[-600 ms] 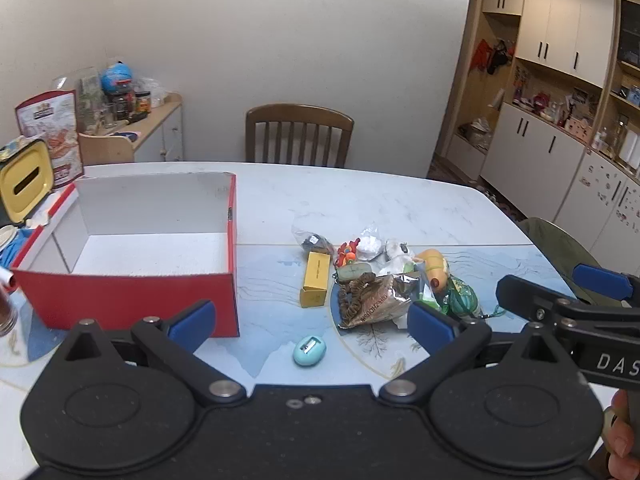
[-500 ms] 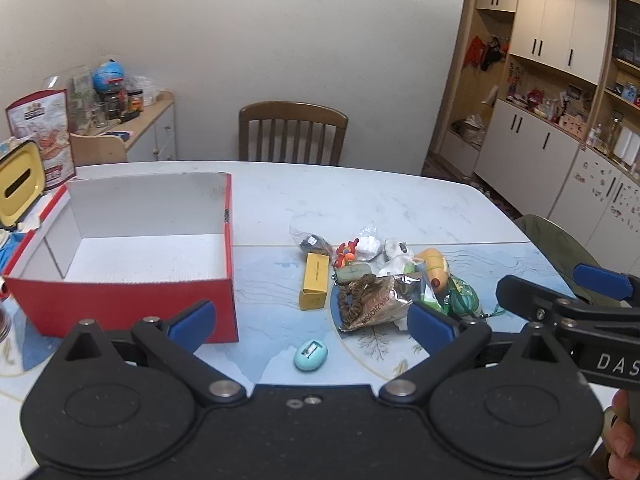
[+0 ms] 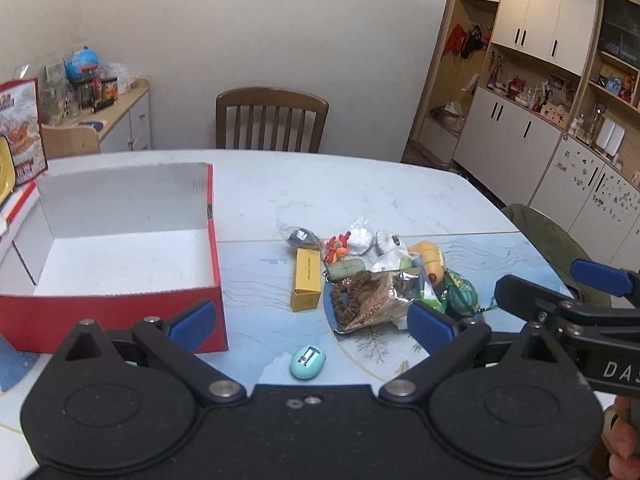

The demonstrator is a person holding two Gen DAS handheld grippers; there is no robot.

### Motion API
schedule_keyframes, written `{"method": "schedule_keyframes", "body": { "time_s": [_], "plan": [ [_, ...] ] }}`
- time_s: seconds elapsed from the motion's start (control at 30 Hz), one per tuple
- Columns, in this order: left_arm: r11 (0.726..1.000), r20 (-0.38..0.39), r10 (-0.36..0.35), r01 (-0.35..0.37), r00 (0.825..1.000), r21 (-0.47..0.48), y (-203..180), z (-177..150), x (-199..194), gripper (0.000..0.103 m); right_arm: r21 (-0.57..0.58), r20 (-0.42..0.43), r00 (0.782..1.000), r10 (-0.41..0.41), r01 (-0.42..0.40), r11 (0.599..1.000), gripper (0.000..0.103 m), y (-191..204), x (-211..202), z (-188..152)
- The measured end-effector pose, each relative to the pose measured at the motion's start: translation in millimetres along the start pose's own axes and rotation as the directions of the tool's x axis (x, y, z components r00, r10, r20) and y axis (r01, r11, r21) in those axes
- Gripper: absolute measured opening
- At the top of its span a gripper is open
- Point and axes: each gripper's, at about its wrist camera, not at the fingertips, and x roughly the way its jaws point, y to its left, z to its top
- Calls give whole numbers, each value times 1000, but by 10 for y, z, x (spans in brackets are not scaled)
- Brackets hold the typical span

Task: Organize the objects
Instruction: 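Move the right tool to the green plush keychain while the left tool approaches the teal sharpener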

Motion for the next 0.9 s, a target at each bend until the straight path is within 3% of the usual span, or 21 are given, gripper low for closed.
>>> {"method": "schedule_keyframes", "body": {
  "time_s": [0.3, 0.53, 0.77, 0.9],
  "plan": [
    [996, -107, 60, -66, 992, -53, 46, -44, 419, 101, -6, -68, 998, -5, 5, 1000, 102, -392, 481, -40],
    [995, -173, 95, -99, 980, -16, -118, -249, 775, 98, -44, -144, 989, 16, -23, 999, 102, -739, 939, -162],
    [990, -194, 133, -138, 972, -11, -219, -367, 1042, 89, -72, -222, 975, 27, -44, 996, 96, -1073, 1425, -236],
    [988, -199, 152, -157, 968, -11, -236, -374, 1150, 84, -65, -263, 962, 80, -100, 993, 85, -1185, 1635, -244]
  ]
}}
